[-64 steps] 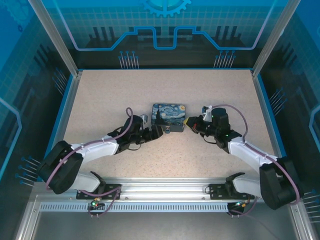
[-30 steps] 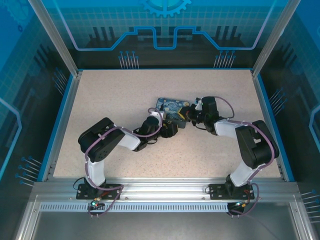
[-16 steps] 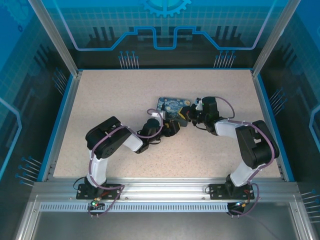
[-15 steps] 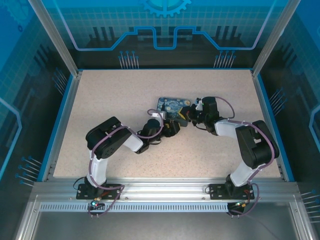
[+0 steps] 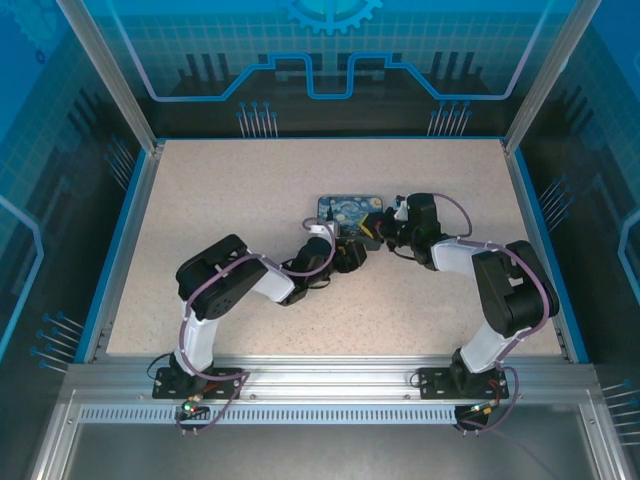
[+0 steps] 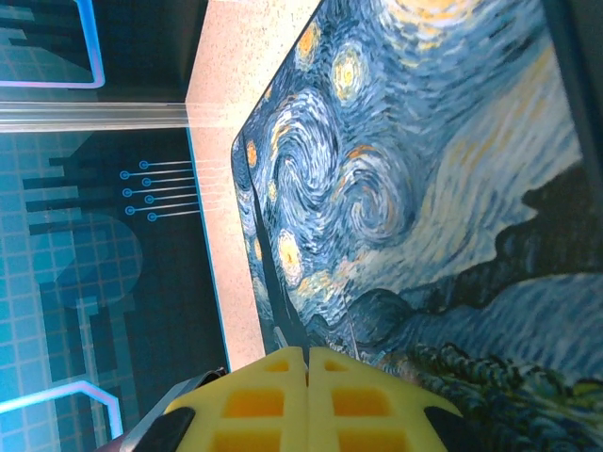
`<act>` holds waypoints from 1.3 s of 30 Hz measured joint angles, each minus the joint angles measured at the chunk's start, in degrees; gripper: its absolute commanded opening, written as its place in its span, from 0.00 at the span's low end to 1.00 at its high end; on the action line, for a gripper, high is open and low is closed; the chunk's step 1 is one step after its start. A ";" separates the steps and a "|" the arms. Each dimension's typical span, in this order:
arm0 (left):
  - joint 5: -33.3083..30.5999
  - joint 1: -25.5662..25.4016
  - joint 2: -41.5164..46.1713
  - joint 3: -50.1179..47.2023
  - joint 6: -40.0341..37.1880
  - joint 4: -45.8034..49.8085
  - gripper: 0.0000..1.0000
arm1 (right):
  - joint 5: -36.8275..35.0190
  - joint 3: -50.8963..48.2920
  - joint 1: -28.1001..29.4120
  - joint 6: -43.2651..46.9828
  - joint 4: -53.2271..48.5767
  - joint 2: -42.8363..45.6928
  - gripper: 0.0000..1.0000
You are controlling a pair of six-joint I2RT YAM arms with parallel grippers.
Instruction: Unlock a padlock with a key
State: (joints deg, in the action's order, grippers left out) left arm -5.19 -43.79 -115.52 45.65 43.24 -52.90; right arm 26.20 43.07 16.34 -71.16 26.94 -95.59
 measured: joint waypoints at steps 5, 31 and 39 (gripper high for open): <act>0.00 -0.33 0.00 -0.22 0.44 -0.57 0.58 | 0.11 -0.09 -0.15 0.00 0.20 0.00 0.00; -6.12 -3.72 -3.56 4.59 1.22 0.98 0.54 | 0.44 -1.11 -1.11 0.02 0.61 0.00 0.00; -6.16 -3.98 -3.26 5.18 -2.71 2.97 0.52 | 0.92 -1.62 -1.95 0.02 1.07 0.00 0.00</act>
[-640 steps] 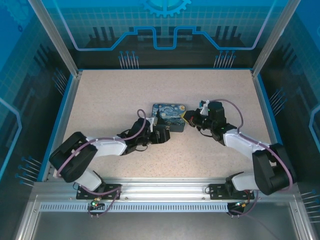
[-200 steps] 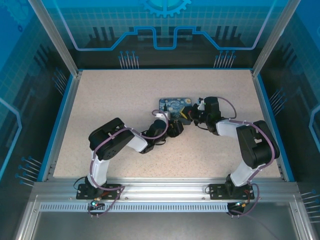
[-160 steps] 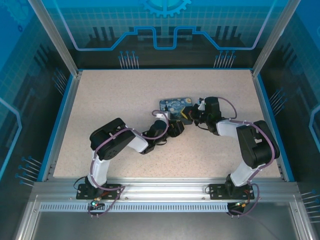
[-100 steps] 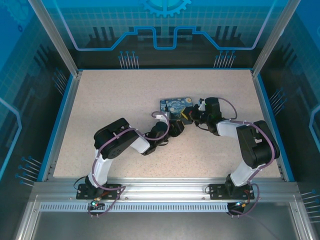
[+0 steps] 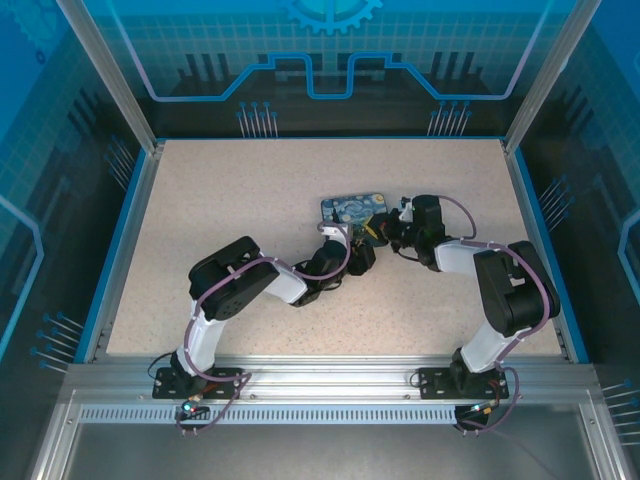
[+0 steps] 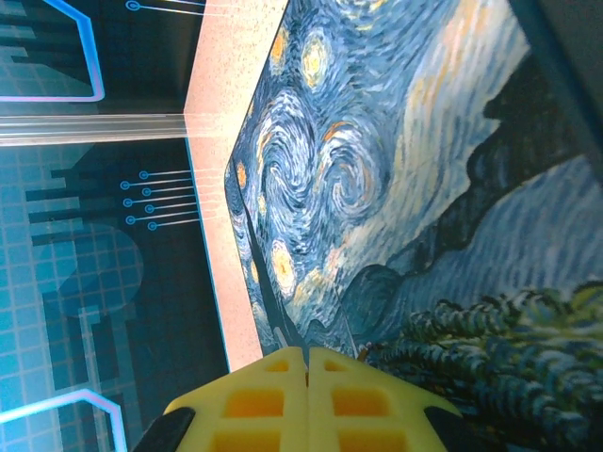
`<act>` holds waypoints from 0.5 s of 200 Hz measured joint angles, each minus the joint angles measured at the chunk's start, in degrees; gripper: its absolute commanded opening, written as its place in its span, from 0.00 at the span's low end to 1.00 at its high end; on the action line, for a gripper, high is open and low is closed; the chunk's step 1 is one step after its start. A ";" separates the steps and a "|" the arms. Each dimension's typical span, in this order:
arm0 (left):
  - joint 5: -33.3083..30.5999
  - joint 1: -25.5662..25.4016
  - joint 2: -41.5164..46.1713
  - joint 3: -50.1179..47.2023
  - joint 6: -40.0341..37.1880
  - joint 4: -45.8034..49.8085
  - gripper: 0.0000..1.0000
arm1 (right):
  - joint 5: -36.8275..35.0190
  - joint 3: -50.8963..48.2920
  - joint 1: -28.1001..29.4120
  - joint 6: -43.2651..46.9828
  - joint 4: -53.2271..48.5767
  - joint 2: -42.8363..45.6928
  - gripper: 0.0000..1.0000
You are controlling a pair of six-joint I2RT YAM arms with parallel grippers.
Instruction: Unlock a padlock with a key
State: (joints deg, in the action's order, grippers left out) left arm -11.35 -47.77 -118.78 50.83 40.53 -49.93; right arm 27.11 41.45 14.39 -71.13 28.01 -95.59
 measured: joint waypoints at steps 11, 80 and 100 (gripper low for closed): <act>0.00 0.02 0.00 -0.46 0.35 -0.96 0.52 | 0.15 -0.13 -0.07 0.00 0.20 0.00 0.00; 0.50 0.02 0.00 -0.94 5.95 -7.80 0.51 | 0.37 -0.28 -0.66 0.00 0.39 0.00 0.00; 0.61 0.02 0.00 -0.94 6.14 -7.78 0.51 | 0.37 -0.28 -0.68 0.00 0.42 0.00 0.00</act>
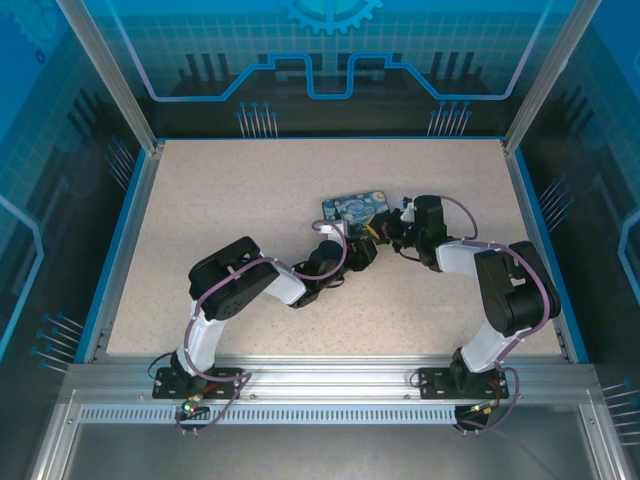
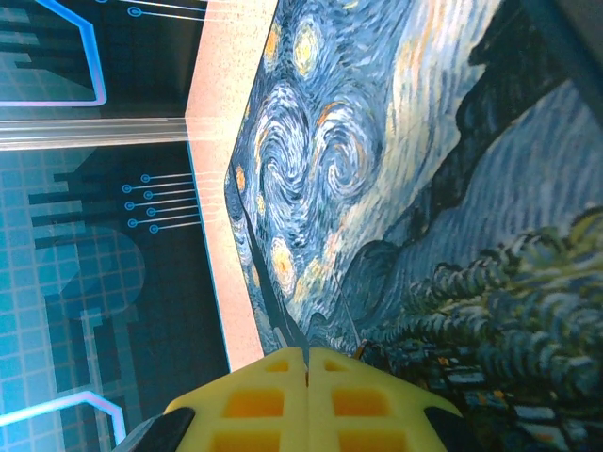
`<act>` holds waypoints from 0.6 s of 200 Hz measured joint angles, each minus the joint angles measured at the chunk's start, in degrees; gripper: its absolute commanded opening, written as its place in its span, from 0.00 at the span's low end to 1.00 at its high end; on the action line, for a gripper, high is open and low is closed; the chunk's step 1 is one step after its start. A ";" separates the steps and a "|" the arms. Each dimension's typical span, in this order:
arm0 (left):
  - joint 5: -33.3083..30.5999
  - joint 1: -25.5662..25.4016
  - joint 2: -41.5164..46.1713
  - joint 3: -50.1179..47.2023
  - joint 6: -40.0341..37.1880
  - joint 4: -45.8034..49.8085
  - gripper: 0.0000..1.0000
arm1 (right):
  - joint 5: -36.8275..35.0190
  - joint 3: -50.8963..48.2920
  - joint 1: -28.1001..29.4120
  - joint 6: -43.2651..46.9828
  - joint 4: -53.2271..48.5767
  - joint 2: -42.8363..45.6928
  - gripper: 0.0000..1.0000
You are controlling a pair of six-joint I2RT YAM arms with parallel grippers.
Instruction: Unlock a padlock with a key
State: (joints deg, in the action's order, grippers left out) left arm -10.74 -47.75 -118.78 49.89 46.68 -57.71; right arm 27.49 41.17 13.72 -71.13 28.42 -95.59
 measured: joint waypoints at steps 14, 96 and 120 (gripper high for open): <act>0.00 0.00 0.00 0.00 0.22 -0.04 0.51 | 0.00 -0.04 -0.02 0.00 0.15 0.00 0.00; 0.00 0.00 4.70 -6.49 -0.11 1.49 0.61 | 0.66 -0.13 -1.27 0.20 0.33 0.00 0.00; 0.00 0.20 8.57 -8.44 -1.14 3.54 0.65 | 1.22 1.86 -2.08 0.72 -1.73 0.00 0.00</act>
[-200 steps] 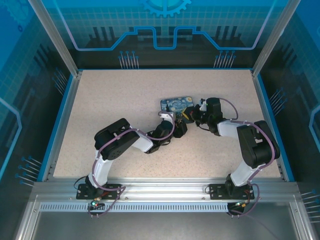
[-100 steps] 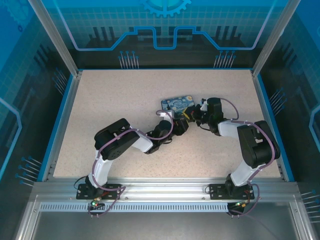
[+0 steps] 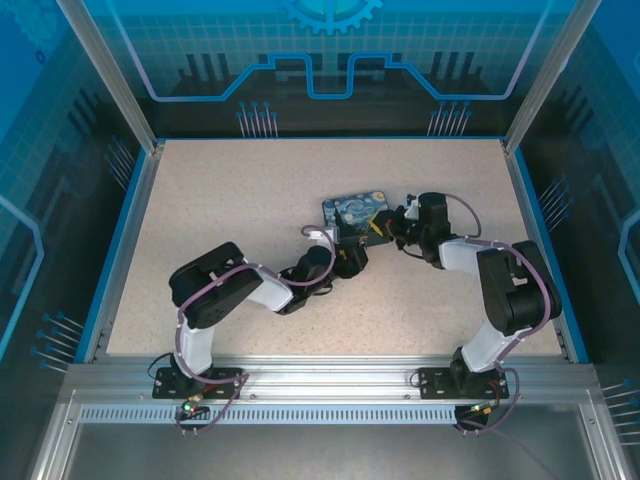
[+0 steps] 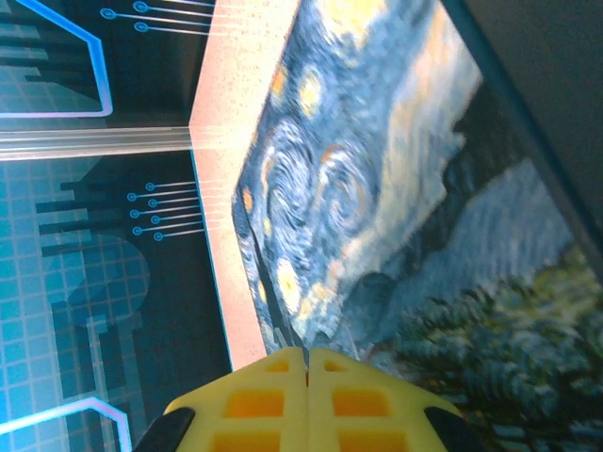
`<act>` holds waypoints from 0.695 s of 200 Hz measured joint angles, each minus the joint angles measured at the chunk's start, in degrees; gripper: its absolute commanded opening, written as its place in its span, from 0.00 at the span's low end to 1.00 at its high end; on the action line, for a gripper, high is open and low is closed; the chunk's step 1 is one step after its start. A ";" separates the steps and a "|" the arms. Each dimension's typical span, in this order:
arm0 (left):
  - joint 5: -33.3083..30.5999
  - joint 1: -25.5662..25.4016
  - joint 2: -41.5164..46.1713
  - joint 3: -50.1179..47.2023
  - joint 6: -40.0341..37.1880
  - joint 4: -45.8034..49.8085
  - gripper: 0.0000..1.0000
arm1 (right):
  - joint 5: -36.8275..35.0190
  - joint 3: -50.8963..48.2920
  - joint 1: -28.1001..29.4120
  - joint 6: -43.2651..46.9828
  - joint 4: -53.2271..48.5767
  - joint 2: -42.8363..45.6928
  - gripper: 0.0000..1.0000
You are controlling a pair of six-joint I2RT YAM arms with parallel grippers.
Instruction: Unlock a padlock with a key
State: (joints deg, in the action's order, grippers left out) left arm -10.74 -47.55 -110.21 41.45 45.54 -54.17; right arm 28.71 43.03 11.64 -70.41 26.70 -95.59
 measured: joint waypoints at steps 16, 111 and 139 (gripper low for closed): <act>0.07 0.46 1.57 -0.44 -0.92 1.46 0.67 | 0.20 1.77 -0.66 0.42 -0.74 0.00 0.00; 7.06 3.19 2.08 3.28 -9.11 12.81 0.72 | 1.84 8.76 -6.45 2.99 -1.07 -7.82 0.00; 8.28 3.19 1.92 6.58 -11.54 15.28 0.72 | 3.30 8.85 -6.82 2.75 2.03 -10.27 0.00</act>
State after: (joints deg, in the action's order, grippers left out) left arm -2.46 -44.36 -108.29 48.03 34.00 -38.89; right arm 32.01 51.88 4.82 -67.66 28.73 -105.86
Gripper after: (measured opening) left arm 0.720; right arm 0.062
